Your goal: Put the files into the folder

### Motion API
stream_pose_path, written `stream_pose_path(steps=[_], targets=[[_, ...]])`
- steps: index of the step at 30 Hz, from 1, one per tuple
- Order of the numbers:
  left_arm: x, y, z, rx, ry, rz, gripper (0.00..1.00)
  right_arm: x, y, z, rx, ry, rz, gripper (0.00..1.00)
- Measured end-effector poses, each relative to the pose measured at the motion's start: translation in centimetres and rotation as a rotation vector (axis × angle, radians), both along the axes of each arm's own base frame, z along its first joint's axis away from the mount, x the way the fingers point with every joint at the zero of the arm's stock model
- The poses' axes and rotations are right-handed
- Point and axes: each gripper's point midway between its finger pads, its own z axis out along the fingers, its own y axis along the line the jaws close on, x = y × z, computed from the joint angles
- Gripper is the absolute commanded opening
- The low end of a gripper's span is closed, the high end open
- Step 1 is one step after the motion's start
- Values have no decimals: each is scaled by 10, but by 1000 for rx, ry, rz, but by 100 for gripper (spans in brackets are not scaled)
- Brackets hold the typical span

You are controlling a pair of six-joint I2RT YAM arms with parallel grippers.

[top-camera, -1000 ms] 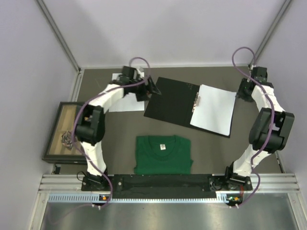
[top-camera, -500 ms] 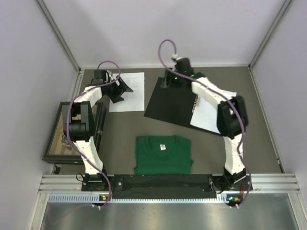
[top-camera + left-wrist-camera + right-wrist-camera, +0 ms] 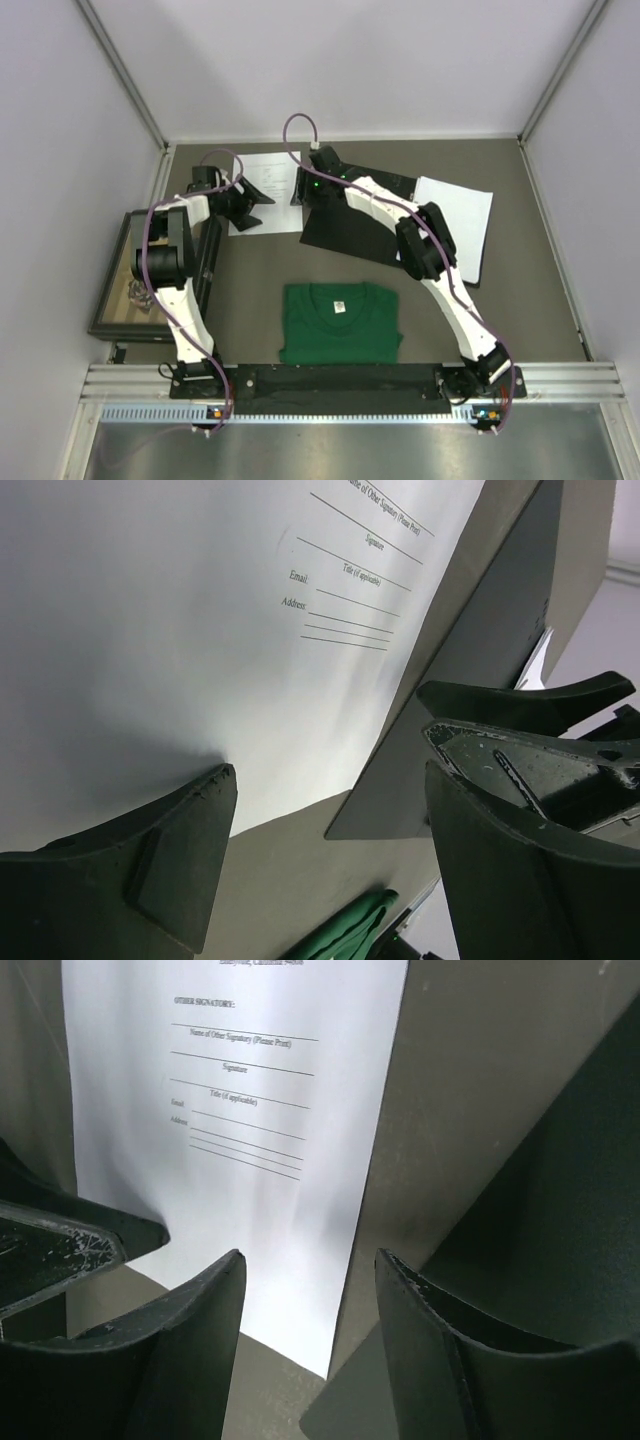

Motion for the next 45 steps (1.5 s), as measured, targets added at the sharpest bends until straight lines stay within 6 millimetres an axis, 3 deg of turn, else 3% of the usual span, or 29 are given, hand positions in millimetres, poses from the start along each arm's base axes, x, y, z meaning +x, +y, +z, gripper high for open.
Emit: stream_pose_path(steps=[7,18,30,35,38,41,42,44,45], targets=[[0,-3,1,-44,-3,22,81,0,-2,-6,0,31,-39,55],[0,-4,1,-53,-10,23,81,-7,18,-7,93,62,-4,56],[0,-4,1,-53,-10,23,81,-11,51,-3,362,71,48,57],[0,-4,1,-53,-11,22,81,-5,51,1,437,52,41,57],[0,-4,1,-54,-11,22,81,-1,49,4,458,51,39,52],[0,-4,1,-55,-11,20,82,6,44,6,476,45,29,28],[0,-4,1,-55,-11,20,82,8,42,6,479,49,24,11],[0,-4,2,-55,-12,19,83,10,40,2,484,67,9,0],[0,-4,2,-55,-14,18,83,10,39,0,483,71,11,0]])
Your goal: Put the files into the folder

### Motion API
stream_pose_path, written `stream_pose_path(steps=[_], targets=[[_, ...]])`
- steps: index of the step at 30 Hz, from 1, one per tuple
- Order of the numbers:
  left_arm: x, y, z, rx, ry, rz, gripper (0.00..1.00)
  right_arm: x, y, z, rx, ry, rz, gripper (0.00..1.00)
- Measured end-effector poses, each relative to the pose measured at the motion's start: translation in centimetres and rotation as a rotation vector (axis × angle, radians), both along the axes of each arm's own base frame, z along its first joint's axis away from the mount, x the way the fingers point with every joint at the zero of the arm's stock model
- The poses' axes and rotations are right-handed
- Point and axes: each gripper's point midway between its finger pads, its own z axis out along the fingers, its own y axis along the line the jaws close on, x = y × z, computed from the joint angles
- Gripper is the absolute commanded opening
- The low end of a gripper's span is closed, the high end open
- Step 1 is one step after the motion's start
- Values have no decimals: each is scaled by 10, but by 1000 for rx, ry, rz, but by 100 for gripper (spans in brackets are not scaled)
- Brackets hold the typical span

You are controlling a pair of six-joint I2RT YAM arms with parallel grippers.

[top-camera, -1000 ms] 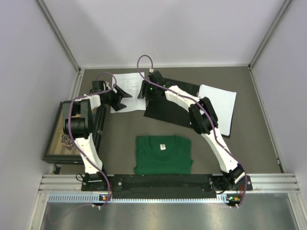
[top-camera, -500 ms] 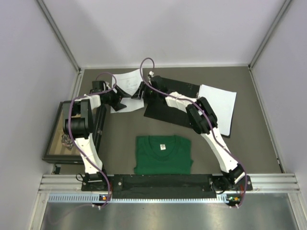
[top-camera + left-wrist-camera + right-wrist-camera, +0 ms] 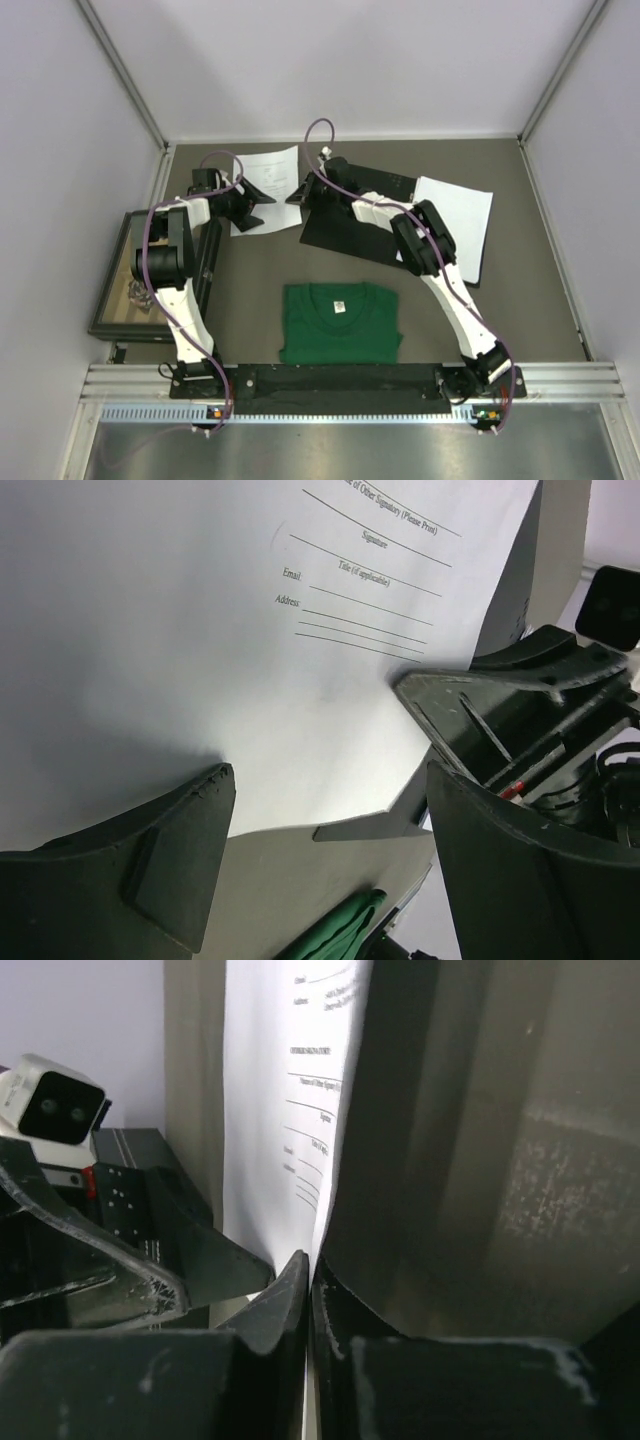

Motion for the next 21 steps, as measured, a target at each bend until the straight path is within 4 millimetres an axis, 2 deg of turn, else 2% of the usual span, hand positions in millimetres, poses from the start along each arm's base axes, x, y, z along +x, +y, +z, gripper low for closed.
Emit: stream_pose_path(steps=[5,8,11,14,16,18,21], targets=[[-2,-1,3,37,-16,-17,84,2,2,-9,-16,20,16,0],[-9,-2,9,92,-25,-38,84,2,2,-3,-55,11,38,0],[-13,-4,32,162,-83,-58,85,-1,-7,11,-127,-36,62,0],[-12,-8,70,230,-186,-68,85,-14,-33,41,-223,-78,70,0],[-9,-20,99,247,-265,-86,85,-32,-66,75,-274,-112,67,0],[-8,-38,116,245,-314,-116,85,-43,-105,113,-297,-159,35,0],[-17,-76,119,234,-338,-190,84,-49,-203,166,-328,-233,-104,0]])
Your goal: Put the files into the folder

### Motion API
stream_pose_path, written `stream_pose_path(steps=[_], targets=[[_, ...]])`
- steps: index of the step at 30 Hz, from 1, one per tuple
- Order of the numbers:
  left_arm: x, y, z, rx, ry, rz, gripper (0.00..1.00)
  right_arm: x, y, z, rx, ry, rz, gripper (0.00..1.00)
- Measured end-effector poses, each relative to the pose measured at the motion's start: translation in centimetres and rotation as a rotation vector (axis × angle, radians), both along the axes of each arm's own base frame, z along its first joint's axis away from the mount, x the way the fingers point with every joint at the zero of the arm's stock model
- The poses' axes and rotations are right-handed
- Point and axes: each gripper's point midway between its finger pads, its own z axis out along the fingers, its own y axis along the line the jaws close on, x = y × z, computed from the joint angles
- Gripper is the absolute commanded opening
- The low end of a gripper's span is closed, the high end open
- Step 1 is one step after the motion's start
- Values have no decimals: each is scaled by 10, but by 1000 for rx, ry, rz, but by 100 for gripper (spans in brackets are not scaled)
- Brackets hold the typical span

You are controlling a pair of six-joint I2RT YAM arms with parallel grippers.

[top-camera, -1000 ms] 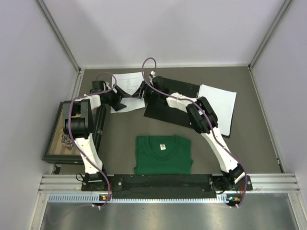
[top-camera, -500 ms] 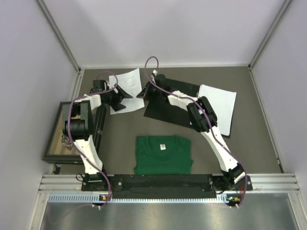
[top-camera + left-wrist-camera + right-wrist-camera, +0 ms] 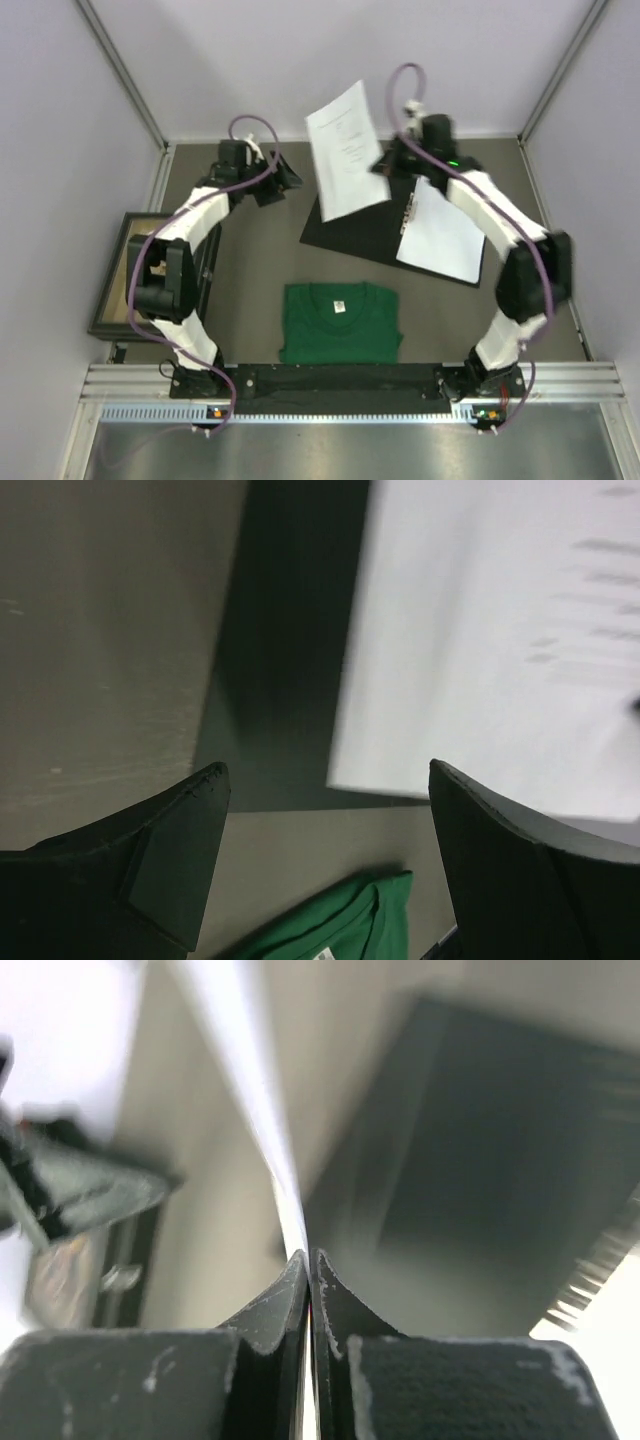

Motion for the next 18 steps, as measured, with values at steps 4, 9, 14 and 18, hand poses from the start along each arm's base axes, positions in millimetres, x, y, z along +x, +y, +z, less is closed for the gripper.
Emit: stream_pose_path(steps=[4,9,14,18], targets=[[-15,-52,-25,-19,65,-101,83,-14,-142,10,-54,-42,-272,0],[-27,-98,-69,-42,190,-187,83,-75,-234,-53,-151,131,-470,0],[-38,-122,-87,-59,251,-239,83,-111,-284,-97,-183,267,-583,0],[-45,-130,-84,-78,257,-269,83,-119,-303,-108,-183,290,-617,0]])
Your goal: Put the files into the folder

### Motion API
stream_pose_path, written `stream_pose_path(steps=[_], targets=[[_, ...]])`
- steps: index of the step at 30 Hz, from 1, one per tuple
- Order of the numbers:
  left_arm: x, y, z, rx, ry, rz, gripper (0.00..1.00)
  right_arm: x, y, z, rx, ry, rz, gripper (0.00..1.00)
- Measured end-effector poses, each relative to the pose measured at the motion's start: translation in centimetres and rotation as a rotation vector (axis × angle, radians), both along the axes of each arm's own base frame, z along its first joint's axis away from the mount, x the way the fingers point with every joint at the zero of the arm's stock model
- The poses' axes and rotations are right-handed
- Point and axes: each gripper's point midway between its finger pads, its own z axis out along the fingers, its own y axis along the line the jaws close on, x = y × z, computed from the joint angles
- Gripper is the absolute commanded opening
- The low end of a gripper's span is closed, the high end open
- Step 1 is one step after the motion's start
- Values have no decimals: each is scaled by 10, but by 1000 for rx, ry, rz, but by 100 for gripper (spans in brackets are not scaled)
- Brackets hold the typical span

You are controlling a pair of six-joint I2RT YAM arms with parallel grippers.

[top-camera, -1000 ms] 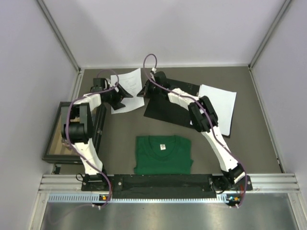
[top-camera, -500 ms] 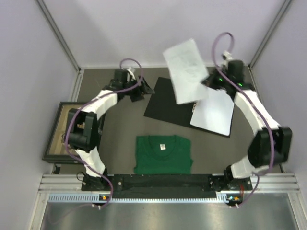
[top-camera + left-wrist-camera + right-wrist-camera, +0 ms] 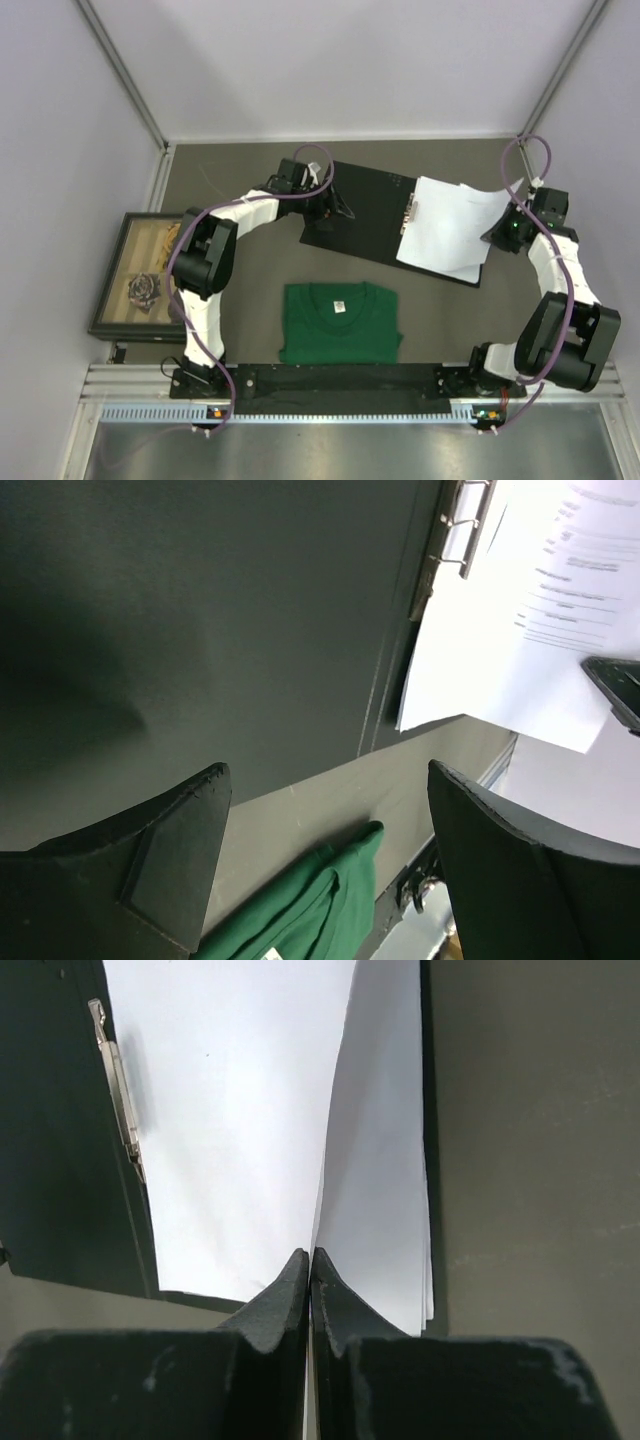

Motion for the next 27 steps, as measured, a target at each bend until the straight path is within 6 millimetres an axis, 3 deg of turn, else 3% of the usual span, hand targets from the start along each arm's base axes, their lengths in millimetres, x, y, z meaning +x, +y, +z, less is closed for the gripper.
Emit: stream_pose_path(steps=[10,16,22,27], targets=[[-19,-19,7,-39,20,-75,84,6,13,-21,52,22,121,0],[-24,-26,8,-34,0,-111,84,9,18,-17,24,11,200,0],[-25,-26,8,-32,0,-118,84,27,34,-1,-27,-22,304,0],[-26,-26,8,-31,-2,-121,84,31,33,-6,-30,-5,300,0]])
